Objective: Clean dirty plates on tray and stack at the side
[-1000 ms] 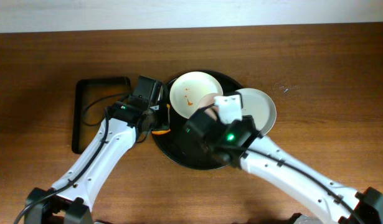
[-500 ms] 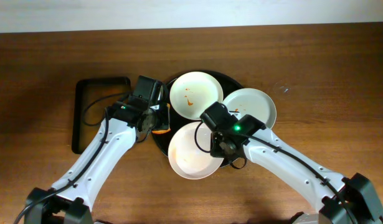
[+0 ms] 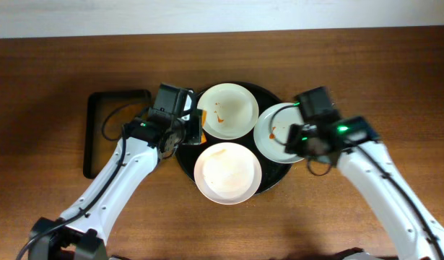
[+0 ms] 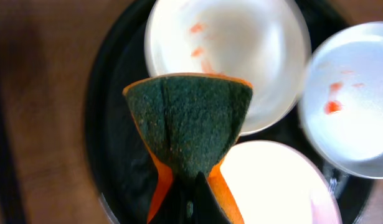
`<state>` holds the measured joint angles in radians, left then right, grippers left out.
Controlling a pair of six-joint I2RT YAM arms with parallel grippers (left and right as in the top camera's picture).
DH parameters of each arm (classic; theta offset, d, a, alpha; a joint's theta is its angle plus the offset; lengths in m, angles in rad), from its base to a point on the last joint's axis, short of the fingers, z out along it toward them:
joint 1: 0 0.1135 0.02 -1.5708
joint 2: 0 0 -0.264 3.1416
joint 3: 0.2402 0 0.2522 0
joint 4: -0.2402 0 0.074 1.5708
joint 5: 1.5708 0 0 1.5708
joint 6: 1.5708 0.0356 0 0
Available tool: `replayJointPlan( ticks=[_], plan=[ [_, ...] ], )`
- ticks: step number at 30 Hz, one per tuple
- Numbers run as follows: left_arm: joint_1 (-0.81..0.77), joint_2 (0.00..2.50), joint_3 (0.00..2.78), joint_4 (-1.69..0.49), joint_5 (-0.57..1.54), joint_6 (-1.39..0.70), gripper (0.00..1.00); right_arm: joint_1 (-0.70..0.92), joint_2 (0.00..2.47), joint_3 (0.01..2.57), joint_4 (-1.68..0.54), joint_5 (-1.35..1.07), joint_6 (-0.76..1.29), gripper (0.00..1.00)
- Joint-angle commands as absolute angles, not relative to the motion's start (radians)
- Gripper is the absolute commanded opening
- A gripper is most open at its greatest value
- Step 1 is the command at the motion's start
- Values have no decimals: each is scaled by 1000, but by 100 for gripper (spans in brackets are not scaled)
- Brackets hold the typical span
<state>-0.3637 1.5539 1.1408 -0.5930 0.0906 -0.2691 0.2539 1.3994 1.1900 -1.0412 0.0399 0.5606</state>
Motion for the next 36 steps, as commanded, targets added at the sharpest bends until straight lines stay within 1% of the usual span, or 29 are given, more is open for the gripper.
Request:
replayJointPlan(
  ticks=[1, 3, 5, 8, 11, 14, 19, 23, 24, 26, 28, 34, 36],
  plan=[
    [-410, 1541, 1154, -484, 206, -204, 0, 78, 1414, 1199, -1041, -45, 400, 56],
    [-441, 1542, 1154, -428, 214, -203, 0, -12, 1443, 1199, -1017, -152, 305, 55],
    [-471, 1551, 1155, -356, 277, -203, 0, -101, 1497, 1199, -1006, -249, 235, 54],
    [-496, 1601, 1214, -325, 307, -204, 0, -154, 1570, 1199, -972, -316, 179, 50],
    [-519, 1677, 1293, -276, 369, -203, 0, -158, 1630, 1199, -933, -316, 179, 48],
    [-553, 1742, 1312, -197, 371, -204, 0, -159, 1684, 1199, -904, -326, 180, 47],
    [-617, 1844, 1312, -126, 371, -207, 0, -158, 1784, 1199, -878, -326, 180, 33],
    [-653, 1908, 1312, -81, 371, -209, 0, -157, 1813, 1193, -874, -326, 180, 32],
    [-666, 1925, 1312, -59, 371, -211, 0, -157, 1816, 1193, -874, -326, 180, 30],
    [-685, 1948, 1312, -36, 371, -219, 0, -157, 1820, 1191, -874, -326, 180, 21],
    [-693, 1971, 1312, -26, 371, -247, 0, -157, 1821, 1187, -874, -326, 180, 17],
    [-709, 1999, 1312, 27, 370, -268, 0, -157, 1821, 1187, -878, -326, 180, 6],
    [-712, 2002, 1312, 30, 362, -269, 0, -157, 1821, 1187, -886, -326, 184, 4]
  ],
)
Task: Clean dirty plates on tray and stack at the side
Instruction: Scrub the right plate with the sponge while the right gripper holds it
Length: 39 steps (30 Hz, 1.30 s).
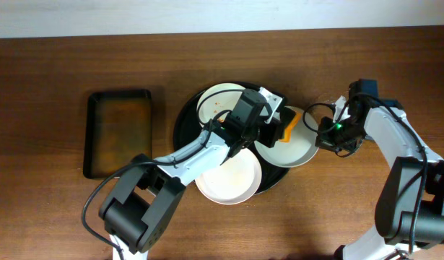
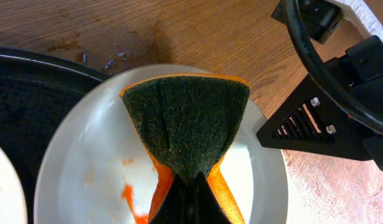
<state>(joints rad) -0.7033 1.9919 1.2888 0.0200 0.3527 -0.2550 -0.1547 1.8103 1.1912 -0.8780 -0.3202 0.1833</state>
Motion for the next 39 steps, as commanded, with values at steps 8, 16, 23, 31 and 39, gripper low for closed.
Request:
replayJointPlan(
  ticks=[8, 16, 23, 31, 39],
  plan=[
    [-755, 2048, 1312, 26, 359, -302, 0, -156, 1821, 1188, -904, -330, 195, 4],
    [-765, 2098, 1312, 19, 141, -290, 0, -156, 1821, 1188, -908, -330, 195, 4],
    [-765, 2132, 1312, 31, -19, -181, 0, -156, 1821, 1188, -920, -330, 195, 4],
    [-764, 2063, 1316, -184, 179, -182, 0, -157, 1821, 1188, -923, -329, 195, 4],
    [-766, 2048, 1316, -102, 618, -253, 0, -157, 1821, 1188, -928, -330, 195, 4]
  ],
)
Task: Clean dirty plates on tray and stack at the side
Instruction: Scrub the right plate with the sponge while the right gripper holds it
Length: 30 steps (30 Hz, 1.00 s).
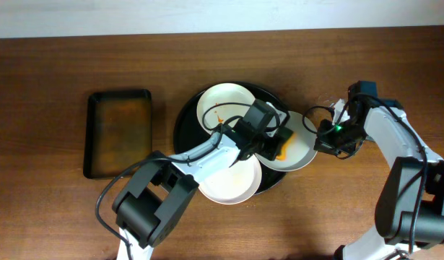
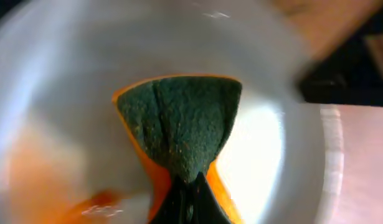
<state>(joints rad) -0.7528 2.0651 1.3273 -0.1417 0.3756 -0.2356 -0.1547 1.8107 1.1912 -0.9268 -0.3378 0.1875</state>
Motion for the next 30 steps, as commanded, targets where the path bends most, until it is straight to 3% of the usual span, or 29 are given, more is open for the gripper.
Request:
replayJointPlan(
  ticks=[1, 4, 7, 12, 22, 30],
  plan=[
    [-766, 2048, 1316, -107, 614, -254, 0, -157, 1821, 1188, -928, -330, 195, 4],
    [-766, 2049, 1316, -154, 559, -253, 0, -157, 1821, 1188, -929, -330, 195, 4],
    [-765, 2049, 1316, -201, 191, -253, 0, -157, 1821, 1188, -931, -330, 195, 4],
    [-761, 2049, 1316, -203, -105, -253, 0, -157, 1821, 1188, -938, -330, 195, 4],
    [-757, 2061, 1326, -63, -121, -253, 0, -156, 1798, 1195, -945, -220, 226, 4],
    [-736, 1898, 1365, -89, -23, -258, 0, -137, 1767, 1211, -939, -159, 226, 4]
  ],
)
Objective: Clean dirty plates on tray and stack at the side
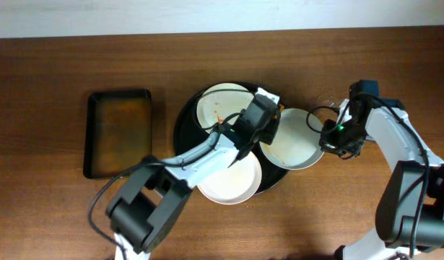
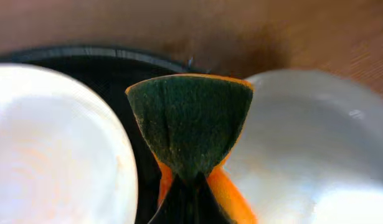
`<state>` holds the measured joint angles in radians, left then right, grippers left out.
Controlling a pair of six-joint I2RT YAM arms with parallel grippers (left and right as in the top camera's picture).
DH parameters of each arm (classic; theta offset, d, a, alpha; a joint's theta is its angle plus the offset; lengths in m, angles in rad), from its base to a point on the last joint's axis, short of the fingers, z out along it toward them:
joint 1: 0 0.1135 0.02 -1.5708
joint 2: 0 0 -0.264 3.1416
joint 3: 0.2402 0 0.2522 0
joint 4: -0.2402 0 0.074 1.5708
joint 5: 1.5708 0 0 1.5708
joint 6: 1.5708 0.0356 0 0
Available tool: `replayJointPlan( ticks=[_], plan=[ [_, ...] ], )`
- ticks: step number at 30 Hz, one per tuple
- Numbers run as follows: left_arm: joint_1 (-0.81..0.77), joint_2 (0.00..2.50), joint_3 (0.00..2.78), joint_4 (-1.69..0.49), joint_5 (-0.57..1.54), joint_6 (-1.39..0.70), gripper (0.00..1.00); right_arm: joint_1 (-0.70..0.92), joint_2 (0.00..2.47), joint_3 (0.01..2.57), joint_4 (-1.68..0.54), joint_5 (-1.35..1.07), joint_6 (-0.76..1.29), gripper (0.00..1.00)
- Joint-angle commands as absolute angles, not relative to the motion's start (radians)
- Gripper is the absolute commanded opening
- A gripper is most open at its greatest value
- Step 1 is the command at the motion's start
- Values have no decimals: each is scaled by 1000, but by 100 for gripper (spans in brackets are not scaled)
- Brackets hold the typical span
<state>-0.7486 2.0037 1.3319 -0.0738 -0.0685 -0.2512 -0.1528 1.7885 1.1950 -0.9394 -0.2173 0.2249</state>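
A black round tray (image 1: pixel 184 123) carries three white plates. The back plate (image 1: pixel 220 107) has orange smears; in the wrist view it lies at the left (image 2: pixel 54 149). My left gripper (image 1: pixel 262 123) (image 2: pixel 191 194) is shut on a green-and-orange sponge (image 2: pixel 190 121), held over the gap between the back plate and the right plate (image 1: pixel 292 144) (image 2: pixel 309 143). The right plate looks white all over and overhangs the tray's right side. My right gripper (image 1: pixel 331 137) grips its right rim. The front plate (image 1: pixel 229 177) lies partly under my left arm.
A black rectangular tray (image 1: pixel 119 133) lies on the wooden table at the left. Bare wood runs along the back, the front, and the far right beyond my right arm. Cables trail from both wrists.
My left gripper has moved the sponge from the middle of the right plate to its back-left rim. The orange smear on that plate no longer shows. The right gripper keeps hold of the rim.
The sponge was first held at the tray's left over three stained plates, with my right arm above the right plate. Then the right plate sat further right, gripped at its rim, with the sponge on it. The sponge then lay on its smear; now the plate looks clean.
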Motion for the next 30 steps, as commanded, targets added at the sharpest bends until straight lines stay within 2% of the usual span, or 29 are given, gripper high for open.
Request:
replayJointPlan(
  ticks=[1, 6, 9, 13, 15, 23, 25, 30],
  plan=[
    [-729, 1867, 1365, -123, -19, -258, 0, -123, 1766, 1213, -937, -141, 225, 4],
    [-652, 1746, 1365, -350, -19, -280, 0, -22, 1738, 1282, -990, 2, 226, 4],
    [-541, 1716, 1365, -536, -14, -374, 0, 40, 1674, 1350, -1052, 126, 252, 4],
    [-465, 1716, 1365, -574, -2, -374, 0, 135, 1605, 1400, -1072, 291, 240, 4],
    [-444, 1716, 1365, -582, 16, -374, 0, 230, 1585, 1421, -1100, 475, 239, 4],
    [-442, 1716, 1365, -608, 12, -373, 0, 511, 1593, 1425, -1159, 866, 204, 4],
    [-442, 1716, 1365, -608, 12, -374, 0, 512, 1593, 1425, -1163, 815, 233, 4],
    [-442, 1716, 1365, -607, 105, -374, 0, 443, 1594, 1425, -1163, 440, 419, 4]
  ],
)
